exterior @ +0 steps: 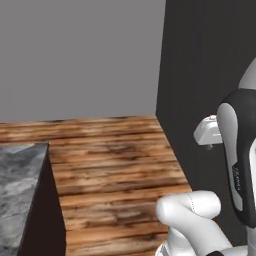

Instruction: There is a tray on the dining counter. Grab the cup, mug, and pitcher and place them on the tray. The pitcher may be placed next to the tray if it cannot fit the tray.

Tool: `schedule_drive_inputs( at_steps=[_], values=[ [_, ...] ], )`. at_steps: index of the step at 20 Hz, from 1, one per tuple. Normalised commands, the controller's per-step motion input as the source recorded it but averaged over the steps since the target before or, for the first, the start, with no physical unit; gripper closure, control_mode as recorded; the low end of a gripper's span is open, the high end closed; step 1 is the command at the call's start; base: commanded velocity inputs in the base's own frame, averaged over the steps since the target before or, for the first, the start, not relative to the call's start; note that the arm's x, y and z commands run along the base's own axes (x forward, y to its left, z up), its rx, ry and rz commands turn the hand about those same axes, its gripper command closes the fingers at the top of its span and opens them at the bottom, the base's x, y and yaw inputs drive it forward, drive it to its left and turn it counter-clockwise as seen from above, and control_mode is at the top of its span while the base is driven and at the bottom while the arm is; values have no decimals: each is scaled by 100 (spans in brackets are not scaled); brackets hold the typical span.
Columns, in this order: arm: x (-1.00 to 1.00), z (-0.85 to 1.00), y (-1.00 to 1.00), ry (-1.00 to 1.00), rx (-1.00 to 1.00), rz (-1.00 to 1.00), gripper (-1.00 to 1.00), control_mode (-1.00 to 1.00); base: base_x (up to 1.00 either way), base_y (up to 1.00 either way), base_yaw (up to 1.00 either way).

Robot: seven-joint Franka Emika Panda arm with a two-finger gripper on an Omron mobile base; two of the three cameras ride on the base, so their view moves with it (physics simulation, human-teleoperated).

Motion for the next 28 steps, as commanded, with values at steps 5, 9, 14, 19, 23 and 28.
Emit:
schedule_drive_inputs(
  at_steps=[5, 9, 14, 19, 23, 28],
  values=[
    [0, 0, 0, 0, 0, 0, -100, 100, 100, -5, 11],
    [0, 0, 0, 0, 0, 0, -100, 100, 100, -11, 25],
    [0, 0, 0, 0, 0, 0, -100, 100, 100, -26, 47],
    [0, 0, 0, 0, 0, 0, -100, 100, 100, -52, 64],
    [0, 0, 0, 0, 0, 0, -100, 100, 100, -63, 73],
    [0, 0, 0, 0, 0, 0, -100, 100, 100, -64, 75]
  ],
)
